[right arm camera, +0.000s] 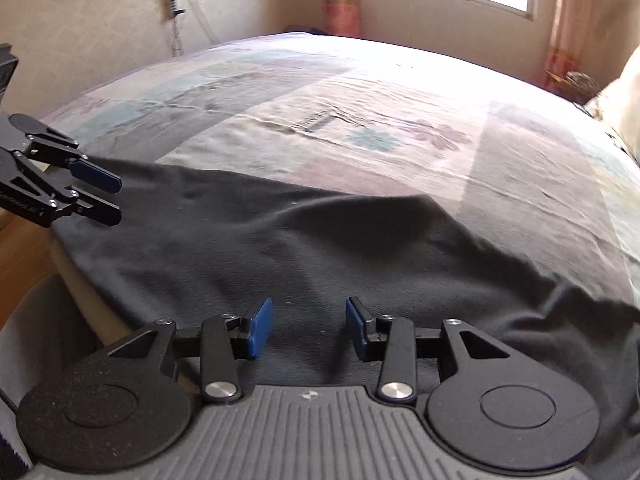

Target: Fold clothes

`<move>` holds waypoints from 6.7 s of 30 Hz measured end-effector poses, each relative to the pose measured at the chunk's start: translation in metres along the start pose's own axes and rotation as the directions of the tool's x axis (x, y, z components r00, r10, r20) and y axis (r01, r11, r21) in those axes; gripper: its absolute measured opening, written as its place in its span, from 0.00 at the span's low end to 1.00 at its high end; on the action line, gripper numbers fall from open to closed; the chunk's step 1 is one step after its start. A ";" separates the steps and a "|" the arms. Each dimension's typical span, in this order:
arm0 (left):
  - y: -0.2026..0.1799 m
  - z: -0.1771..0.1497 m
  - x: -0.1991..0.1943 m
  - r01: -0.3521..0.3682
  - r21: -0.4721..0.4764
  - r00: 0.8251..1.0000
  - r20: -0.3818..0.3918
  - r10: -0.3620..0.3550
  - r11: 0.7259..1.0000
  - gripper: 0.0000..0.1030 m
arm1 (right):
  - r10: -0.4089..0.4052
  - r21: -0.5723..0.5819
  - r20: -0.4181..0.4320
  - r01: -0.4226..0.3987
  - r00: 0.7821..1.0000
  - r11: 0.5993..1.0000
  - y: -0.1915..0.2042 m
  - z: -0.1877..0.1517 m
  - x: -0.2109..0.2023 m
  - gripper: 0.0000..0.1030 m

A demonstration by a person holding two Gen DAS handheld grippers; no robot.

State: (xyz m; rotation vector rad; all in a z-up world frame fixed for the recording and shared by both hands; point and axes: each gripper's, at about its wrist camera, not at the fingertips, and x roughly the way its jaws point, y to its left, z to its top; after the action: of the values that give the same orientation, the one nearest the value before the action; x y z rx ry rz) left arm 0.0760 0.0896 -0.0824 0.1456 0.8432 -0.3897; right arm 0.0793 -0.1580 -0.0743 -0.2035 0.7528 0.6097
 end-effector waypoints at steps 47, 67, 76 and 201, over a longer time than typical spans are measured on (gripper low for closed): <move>0.068 -0.054 -0.015 -0.217 -0.371 0.976 -0.091 0.198 0.903 0.74 | -0.276 0.394 0.089 0.221 0.957 0.892 -0.121 -0.059 -0.089 0.72; 0.190 -0.110 -0.054 -0.371 -0.662 0.909 -0.118 0.399 0.651 0.68 | -0.238 0.439 -0.052 0.236 0.970 0.867 -0.100 -0.059 -0.047 0.83; 0.179 -0.113 -0.104 -0.155 -0.711 0.962 0.049 0.268 0.686 0.72 | -0.265 0.404 -0.083 0.276 0.961 0.872 -0.094 -0.055 -0.040 0.90; 0.083 -0.039 -0.010 -0.301 -0.478 0.950 -0.071 0.305 0.825 0.91 | 0.087 0.117 0.054 -0.093 0.995 0.989 -0.033 0.084 0.071 1.00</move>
State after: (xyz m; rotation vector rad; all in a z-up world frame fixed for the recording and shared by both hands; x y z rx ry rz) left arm 0.0752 0.1792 -0.1024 -0.1895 0.8688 0.1304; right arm 0.1873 -0.1210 -0.0644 -0.0447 0.7514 0.6508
